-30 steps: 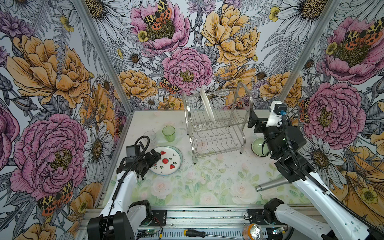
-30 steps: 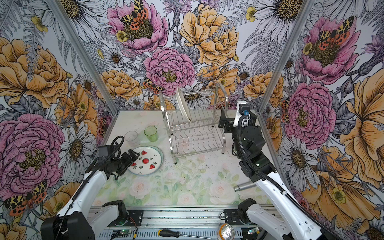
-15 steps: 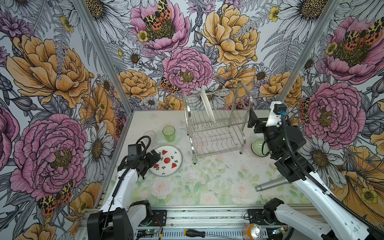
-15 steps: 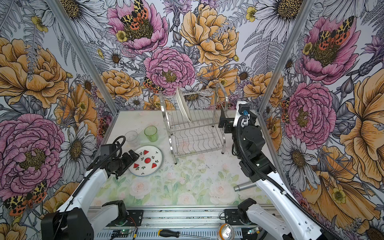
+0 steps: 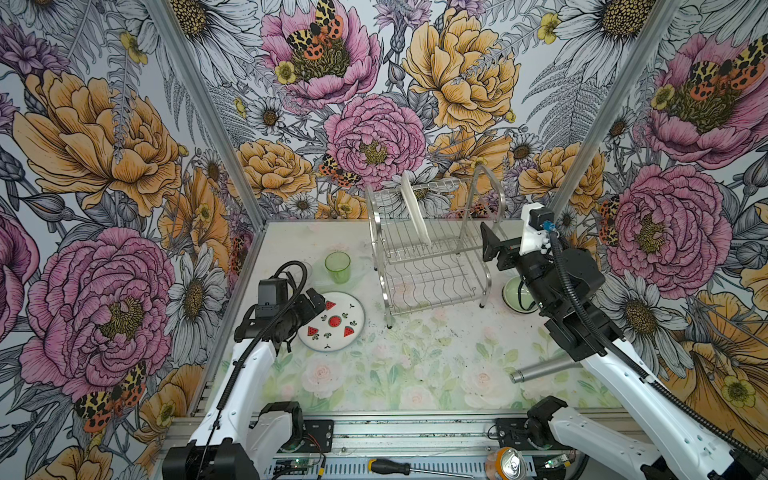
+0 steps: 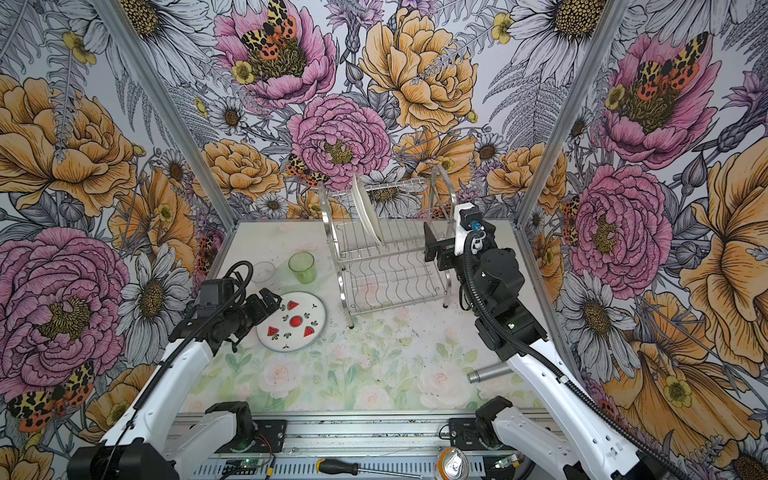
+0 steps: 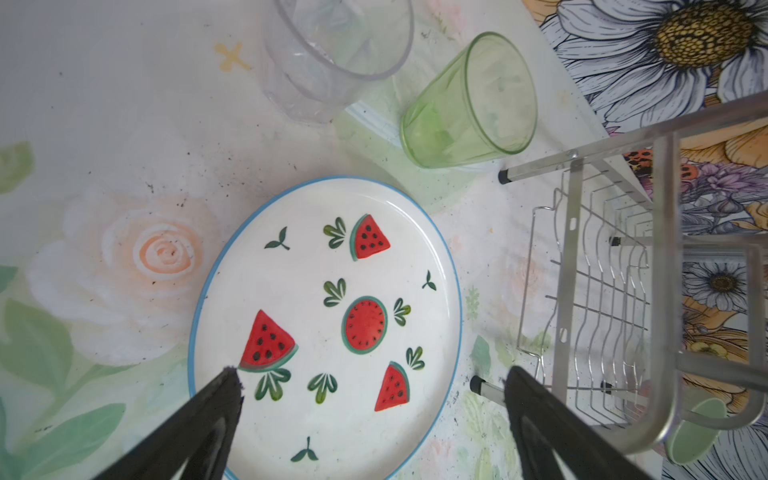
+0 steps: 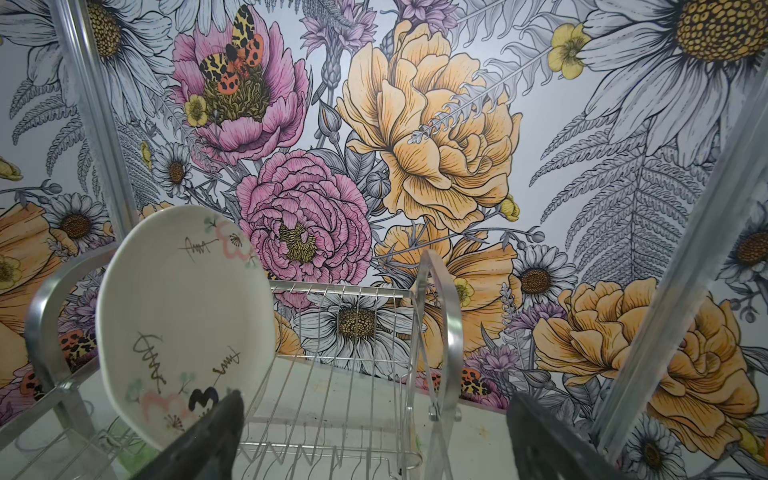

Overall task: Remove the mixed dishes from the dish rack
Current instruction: 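Open the left gripper off the watermelon plate while the right gripper turns toward the rack, then reach the right gripper to the sketch-print white plate in the rack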

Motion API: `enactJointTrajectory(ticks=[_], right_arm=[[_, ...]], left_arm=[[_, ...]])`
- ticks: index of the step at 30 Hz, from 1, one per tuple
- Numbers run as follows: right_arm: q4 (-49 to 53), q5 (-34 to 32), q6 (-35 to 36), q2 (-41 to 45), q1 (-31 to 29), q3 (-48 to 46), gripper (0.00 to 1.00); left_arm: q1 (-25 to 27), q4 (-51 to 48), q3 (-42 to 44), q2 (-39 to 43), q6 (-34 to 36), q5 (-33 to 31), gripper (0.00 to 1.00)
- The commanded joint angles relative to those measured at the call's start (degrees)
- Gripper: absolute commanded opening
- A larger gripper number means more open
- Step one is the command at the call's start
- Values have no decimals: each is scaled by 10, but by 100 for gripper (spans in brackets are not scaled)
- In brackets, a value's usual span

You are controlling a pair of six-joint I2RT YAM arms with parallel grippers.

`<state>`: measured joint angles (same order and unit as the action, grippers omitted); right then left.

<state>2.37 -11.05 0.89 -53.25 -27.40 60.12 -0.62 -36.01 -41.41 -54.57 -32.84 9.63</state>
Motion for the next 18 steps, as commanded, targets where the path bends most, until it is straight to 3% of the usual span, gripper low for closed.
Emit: enactJointTrajectory(ticks=[1,8,18], right_arm=[[-10,68,-10,-7,2,1,99],[-11,204,-61,-27,-2,12,95],[-10,241,-90,-94,-44,52,91]], left_arm=[[19,1,-26,38,-10,-26,99],[30,10,-42,106,-35,-19,99],[48,107,-40,92,-59,17,99]])
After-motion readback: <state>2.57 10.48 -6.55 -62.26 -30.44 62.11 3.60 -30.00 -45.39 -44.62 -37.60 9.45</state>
